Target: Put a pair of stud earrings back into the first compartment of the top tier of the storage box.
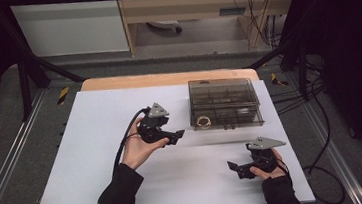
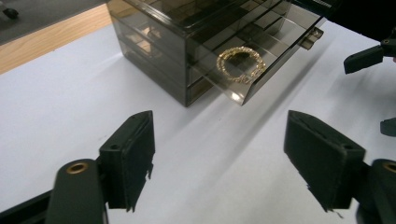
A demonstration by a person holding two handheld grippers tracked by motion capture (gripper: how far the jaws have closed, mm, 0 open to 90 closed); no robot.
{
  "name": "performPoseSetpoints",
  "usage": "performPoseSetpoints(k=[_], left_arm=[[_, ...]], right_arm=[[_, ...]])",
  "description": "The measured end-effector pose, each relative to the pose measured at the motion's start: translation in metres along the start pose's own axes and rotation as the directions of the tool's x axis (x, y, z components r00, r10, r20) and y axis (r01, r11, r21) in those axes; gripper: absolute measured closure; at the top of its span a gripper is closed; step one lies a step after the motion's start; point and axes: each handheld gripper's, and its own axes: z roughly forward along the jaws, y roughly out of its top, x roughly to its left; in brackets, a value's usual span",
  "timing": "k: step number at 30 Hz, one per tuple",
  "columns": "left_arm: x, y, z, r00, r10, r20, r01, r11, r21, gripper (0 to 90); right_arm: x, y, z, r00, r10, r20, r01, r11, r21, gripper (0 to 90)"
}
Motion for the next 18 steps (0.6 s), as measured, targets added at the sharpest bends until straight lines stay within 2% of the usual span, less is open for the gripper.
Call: performPoseSetpoints(k=[6, 11, 18], left_arm=[[0.007, -0.018, -0.014, 0.9998, -0.009, -0.016, 0.009, 0.9999, -0.007, 15.8], [0.015, -0.034, -0.023, 0.9990, -0.022, -0.040, 0.022, 0.9997, -0.013, 13.4], [0.022, -0.054, -0.032, 0.9978, -0.045, -0.048, 0.044, 0.9987, -0.027, 12.2]], right_arm=[[0.000, 0.000, 0.000, 1.0000, -0.001, 0.000, 0.001, 1.000, 0.002, 0.6], [0.000, 0.000, 0.000, 1.0000, -0.008, -0.002, 0.008, 1.000, 0.009, 0.6], [0.000, 0.000, 0.001, 1.0000, -0.004, 0.004, 0.004, 1.000, 0.009, 0.6]])
